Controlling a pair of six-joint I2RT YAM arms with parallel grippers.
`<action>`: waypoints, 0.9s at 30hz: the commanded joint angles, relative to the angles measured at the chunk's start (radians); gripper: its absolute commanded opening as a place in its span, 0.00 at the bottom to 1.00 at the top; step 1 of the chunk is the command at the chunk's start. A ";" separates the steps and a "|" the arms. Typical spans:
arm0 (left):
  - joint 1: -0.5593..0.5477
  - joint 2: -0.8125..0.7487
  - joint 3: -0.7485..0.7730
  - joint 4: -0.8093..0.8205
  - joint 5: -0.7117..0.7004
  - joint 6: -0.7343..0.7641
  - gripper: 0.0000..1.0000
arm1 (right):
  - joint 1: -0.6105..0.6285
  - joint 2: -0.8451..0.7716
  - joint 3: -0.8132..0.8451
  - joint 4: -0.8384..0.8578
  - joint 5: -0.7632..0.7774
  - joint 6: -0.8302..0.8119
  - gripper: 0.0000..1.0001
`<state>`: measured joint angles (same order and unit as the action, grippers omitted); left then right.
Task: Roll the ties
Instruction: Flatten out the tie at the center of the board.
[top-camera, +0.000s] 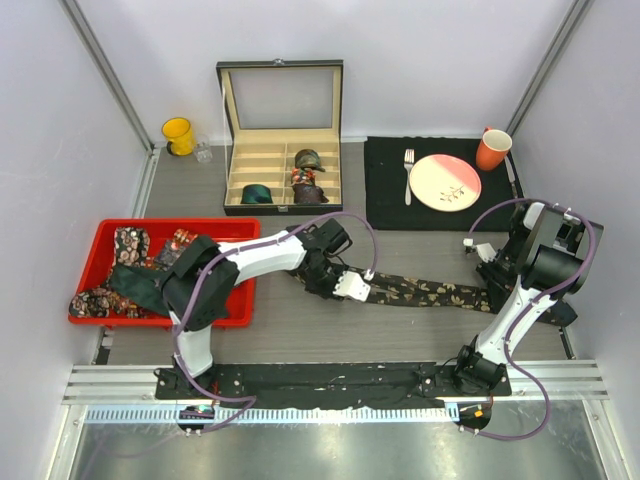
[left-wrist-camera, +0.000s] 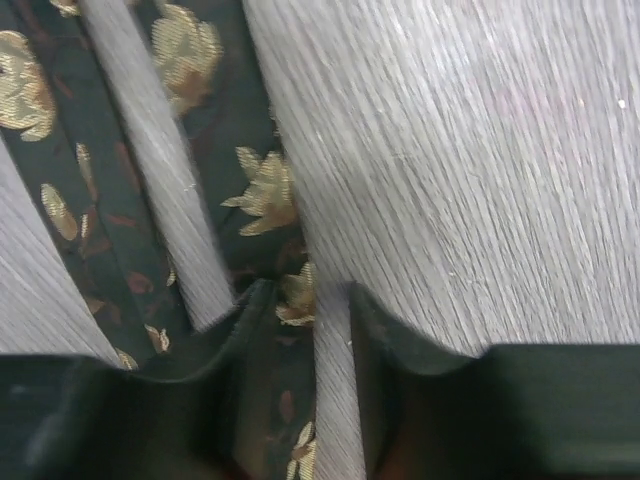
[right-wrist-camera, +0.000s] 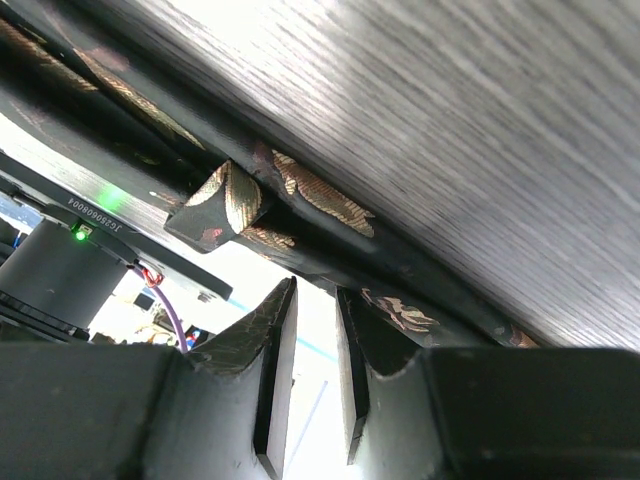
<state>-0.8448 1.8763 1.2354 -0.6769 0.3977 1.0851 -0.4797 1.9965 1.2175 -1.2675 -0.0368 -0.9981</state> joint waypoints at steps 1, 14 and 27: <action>0.000 -0.022 -0.028 0.072 -0.014 -0.063 0.24 | -0.002 0.033 -0.010 0.215 0.005 -0.066 0.29; 0.030 -0.105 0.036 0.154 -0.016 -0.200 0.00 | -0.002 0.047 -0.003 0.218 0.005 -0.082 0.17; 0.069 -0.169 0.006 0.333 -0.048 -0.247 0.00 | -0.003 0.038 -0.007 0.227 -0.005 -0.082 0.03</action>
<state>-0.8001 1.7992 1.2469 -0.4816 0.3569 0.8669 -0.4797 2.0029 1.2194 -1.2510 -0.0154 -1.0340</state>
